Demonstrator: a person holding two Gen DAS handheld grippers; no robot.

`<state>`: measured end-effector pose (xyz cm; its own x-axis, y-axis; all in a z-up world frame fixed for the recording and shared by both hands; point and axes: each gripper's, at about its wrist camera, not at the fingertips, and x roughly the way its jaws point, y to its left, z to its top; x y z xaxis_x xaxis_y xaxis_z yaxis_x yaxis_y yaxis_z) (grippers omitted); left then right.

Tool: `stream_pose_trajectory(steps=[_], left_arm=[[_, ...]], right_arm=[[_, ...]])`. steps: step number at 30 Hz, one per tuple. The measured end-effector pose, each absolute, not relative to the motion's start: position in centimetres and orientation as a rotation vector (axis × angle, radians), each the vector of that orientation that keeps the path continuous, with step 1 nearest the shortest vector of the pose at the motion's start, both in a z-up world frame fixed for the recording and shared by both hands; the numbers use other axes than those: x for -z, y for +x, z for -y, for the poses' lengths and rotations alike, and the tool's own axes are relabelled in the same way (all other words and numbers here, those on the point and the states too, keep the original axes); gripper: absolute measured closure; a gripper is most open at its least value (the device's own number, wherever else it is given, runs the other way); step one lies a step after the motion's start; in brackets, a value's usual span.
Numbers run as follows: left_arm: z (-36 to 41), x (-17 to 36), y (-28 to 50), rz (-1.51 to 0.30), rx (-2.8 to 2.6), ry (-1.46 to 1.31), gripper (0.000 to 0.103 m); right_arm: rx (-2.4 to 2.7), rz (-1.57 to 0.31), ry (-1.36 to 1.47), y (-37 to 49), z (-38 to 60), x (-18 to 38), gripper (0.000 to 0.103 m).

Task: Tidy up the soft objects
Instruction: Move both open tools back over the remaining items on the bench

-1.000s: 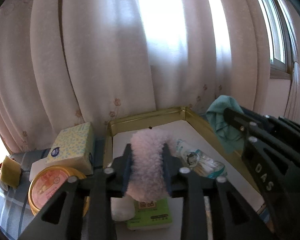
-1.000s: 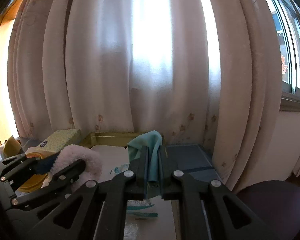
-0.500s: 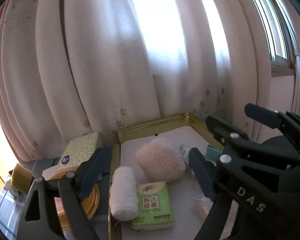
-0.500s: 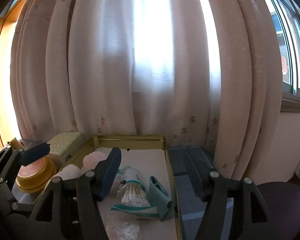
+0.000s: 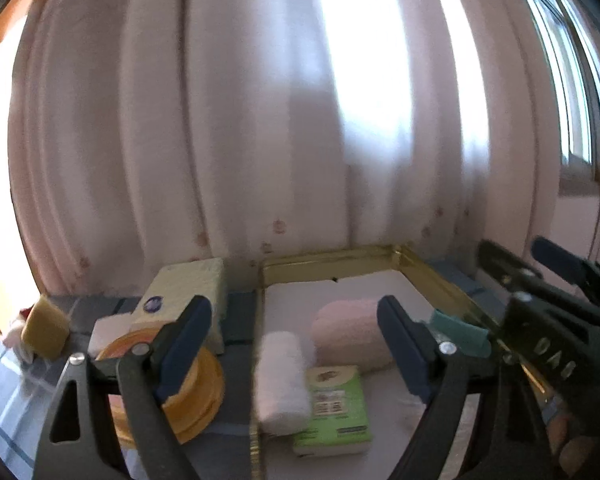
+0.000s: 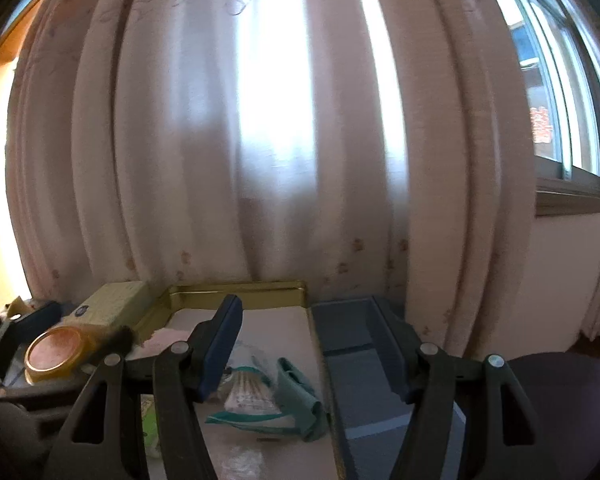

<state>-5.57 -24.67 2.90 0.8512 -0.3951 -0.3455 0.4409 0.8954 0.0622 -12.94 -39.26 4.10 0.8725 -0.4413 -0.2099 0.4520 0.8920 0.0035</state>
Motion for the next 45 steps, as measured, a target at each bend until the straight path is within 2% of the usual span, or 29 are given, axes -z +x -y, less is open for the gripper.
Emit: stream_pose_trajectory(steps=[8, 14, 24, 45], left_arm=[[20.3, -2.9, -4.8, -0.308, 0.325, 0.159, 0.017], [17.0, -2.4, -2.9, -0.375, 0.293, 0.126, 0.017], [12.2, -2.2, -2.2, -0.352, 0.184, 0.166, 0.017], [-2.4, -1.8, 4.8, -0.391, -0.093, 0.166, 0.017]], right_arm=[[0.456, -0.137, 0.043, -14.0, 36.2, -4.5, 0.037], [0.445, -0.135, 0.059, -13.2, 33.7, -4.4, 0.037], [0.354, -0.117, 0.038, -11.4, 27.3, -4.3, 0.037], [0.096, -0.232, 0.049, -3.0, 14.7, -2.6, 0.037]])
